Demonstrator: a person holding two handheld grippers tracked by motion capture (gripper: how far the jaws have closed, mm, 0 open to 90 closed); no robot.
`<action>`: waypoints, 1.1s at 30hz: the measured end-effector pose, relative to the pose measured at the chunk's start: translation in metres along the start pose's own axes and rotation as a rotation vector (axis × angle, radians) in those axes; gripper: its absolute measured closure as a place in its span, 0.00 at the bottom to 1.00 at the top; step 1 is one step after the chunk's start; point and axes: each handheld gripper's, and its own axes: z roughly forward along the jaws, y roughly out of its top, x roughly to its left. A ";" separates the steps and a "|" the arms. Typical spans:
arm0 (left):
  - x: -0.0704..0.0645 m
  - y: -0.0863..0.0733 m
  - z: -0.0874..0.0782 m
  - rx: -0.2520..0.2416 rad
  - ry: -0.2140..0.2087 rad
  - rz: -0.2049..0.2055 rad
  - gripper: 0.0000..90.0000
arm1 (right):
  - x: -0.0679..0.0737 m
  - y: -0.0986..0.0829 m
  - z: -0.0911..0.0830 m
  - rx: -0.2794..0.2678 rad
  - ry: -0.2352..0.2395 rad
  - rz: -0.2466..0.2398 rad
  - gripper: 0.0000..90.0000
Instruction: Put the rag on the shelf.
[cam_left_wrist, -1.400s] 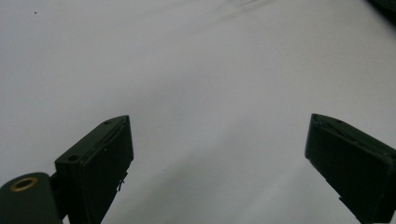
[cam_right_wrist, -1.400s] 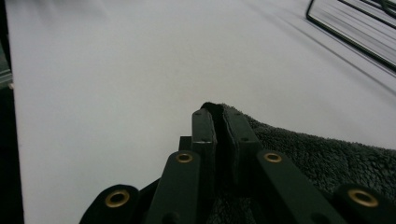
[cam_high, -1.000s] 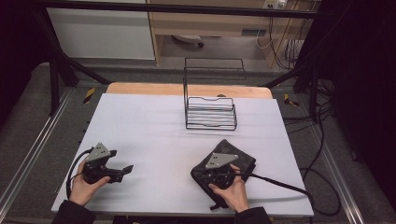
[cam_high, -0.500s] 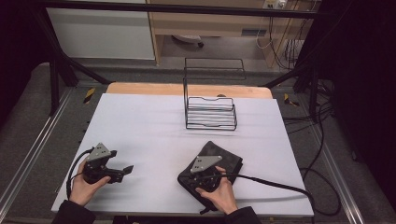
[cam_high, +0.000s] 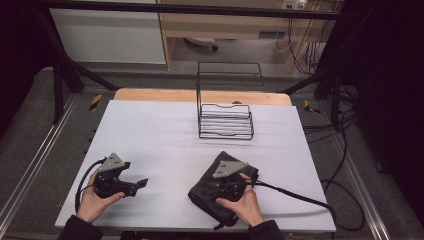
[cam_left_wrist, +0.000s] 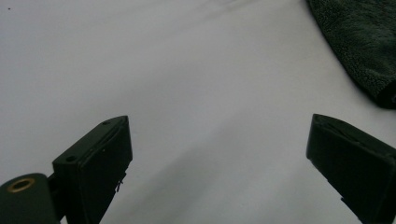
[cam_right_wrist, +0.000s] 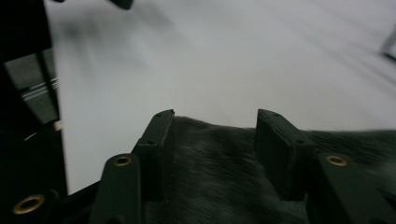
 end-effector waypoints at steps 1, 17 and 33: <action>-0.003 0.002 0.001 0.004 -0.006 0.001 0.08 | -0.012 -0.004 -0.014 -0.016 -0.065 0.030 0.47; -0.083 0.061 0.054 0.082 -0.133 0.077 0.24 | -0.085 -0.069 -0.065 -0.007 -0.352 0.324 0.42; -0.114 0.047 0.096 0.252 -0.279 0.057 0.64 | -0.088 -0.079 -0.059 0.061 -0.306 0.411 0.65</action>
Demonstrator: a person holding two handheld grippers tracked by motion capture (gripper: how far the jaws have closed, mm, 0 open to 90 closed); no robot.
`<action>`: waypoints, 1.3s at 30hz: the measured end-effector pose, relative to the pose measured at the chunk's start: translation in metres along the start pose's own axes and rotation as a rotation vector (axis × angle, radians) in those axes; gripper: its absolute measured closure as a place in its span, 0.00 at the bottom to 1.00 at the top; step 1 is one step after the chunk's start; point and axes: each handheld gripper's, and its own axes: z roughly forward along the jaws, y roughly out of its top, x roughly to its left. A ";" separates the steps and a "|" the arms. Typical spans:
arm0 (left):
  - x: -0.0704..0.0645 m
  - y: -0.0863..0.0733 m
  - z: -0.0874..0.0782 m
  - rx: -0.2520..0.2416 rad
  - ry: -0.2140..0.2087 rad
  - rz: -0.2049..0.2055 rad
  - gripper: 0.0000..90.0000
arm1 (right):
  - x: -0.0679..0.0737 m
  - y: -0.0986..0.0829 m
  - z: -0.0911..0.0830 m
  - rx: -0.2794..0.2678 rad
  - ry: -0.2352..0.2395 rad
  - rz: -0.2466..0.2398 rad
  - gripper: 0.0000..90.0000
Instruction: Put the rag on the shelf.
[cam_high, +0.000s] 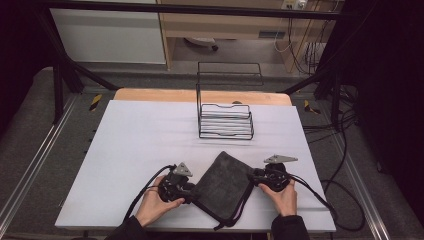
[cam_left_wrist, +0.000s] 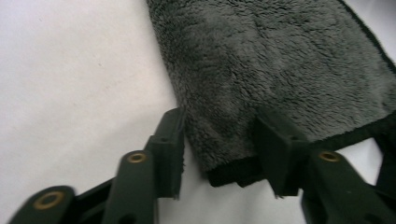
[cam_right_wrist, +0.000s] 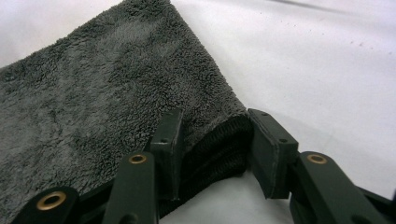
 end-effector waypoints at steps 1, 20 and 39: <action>-0.001 -0.001 0.000 0.001 0.000 -0.004 0.65 | 0.000 0.000 0.000 0.001 0.005 0.007 0.66; -0.027 -0.016 -0.014 0.001 0.062 0.000 0.89 | 0.017 0.036 0.028 -0.033 0.063 -0.103 0.88; -0.026 -0.031 -0.027 -0.047 0.042 0.005 0.69 | 0.025 0.052 0.051 -0.081 0.124 -0.160 0.70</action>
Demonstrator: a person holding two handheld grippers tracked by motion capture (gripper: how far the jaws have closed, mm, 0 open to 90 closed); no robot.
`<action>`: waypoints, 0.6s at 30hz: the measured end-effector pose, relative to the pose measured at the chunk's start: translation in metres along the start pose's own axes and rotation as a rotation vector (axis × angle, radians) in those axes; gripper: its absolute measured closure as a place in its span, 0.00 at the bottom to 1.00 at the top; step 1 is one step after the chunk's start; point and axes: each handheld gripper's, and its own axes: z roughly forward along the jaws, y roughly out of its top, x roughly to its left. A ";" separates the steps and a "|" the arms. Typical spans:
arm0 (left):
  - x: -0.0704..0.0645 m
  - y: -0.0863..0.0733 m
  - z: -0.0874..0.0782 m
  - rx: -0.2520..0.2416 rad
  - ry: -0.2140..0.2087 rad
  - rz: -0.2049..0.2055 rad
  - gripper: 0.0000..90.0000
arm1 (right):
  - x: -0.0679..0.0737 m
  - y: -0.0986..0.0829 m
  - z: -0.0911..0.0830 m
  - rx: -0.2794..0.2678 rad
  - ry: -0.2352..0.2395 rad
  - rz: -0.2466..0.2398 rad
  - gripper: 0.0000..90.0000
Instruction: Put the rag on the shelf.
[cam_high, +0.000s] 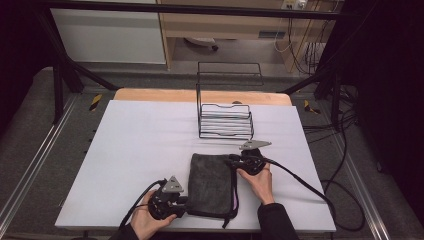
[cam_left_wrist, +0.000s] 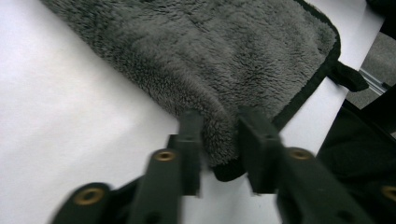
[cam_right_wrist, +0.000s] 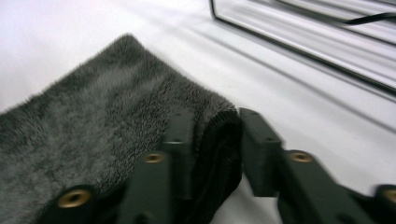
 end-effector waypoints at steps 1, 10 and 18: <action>0.003 0.000 -0.003 -0.007 -0.004 -0.007 0.63 | -0.001 0.000 -0.003 -0.004 0.004 0.003 0.67; 0.029 0.005 -0.015 -0.035 0.048 -0.040 0.36 | -0.001 -0.009 -0.027 -0.028 0.008 0.002 0.28; 0.041 0.019 -0.013 -0.006 0.072 -0.006 0.16 | -0.003 -0.021 -0.042 -0.023 0.001 0.031 0.08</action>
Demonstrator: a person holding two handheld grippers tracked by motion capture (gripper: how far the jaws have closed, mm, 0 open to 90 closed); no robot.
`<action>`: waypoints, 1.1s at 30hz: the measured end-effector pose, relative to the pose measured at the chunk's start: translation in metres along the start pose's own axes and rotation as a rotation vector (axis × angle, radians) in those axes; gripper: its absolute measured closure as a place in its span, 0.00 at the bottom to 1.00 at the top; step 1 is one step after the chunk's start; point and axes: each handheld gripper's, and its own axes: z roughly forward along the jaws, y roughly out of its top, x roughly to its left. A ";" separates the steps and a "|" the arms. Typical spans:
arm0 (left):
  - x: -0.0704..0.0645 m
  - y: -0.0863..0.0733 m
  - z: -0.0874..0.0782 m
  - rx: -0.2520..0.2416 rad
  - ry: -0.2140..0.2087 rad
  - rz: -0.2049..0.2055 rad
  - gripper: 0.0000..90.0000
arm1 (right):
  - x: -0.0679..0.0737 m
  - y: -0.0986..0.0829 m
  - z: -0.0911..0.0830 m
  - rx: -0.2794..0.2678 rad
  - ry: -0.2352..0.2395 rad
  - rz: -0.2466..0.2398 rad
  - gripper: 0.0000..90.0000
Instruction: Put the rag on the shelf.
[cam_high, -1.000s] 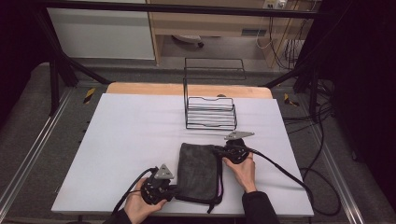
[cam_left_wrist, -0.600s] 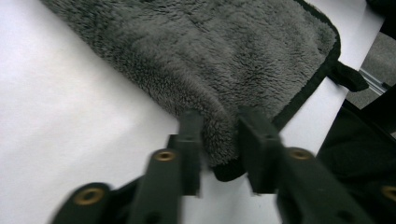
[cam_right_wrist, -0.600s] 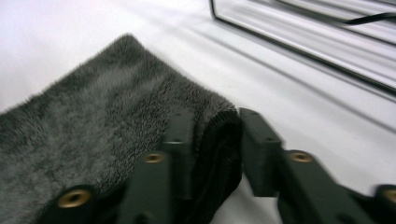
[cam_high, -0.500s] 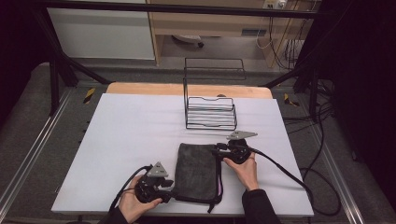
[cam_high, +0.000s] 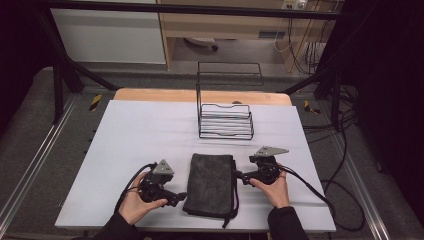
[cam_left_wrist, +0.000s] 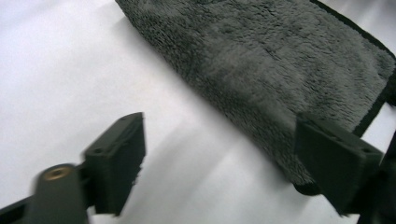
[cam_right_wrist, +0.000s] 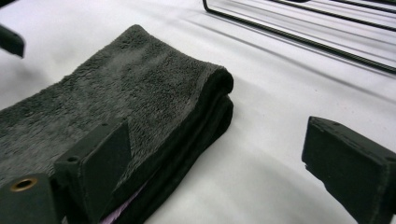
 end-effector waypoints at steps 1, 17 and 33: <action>0.001 0.002 0.000 -0.001 0.000 0.002 0.14 | 0.000 -0.002 -0.002 -0.003 0.004 0.004 0.07; 0.017 0.043 0.022 -0.037 0.083 0.006 0.06 | -0.001 -0.019 -0.022 0.003 0.007 0.009 0.02; 0.050 0.071 0.052 -0.093 0.156 -0.119 0.21 | -0.001 -0.022 -0.024 0.004 0.001 0.016 0.02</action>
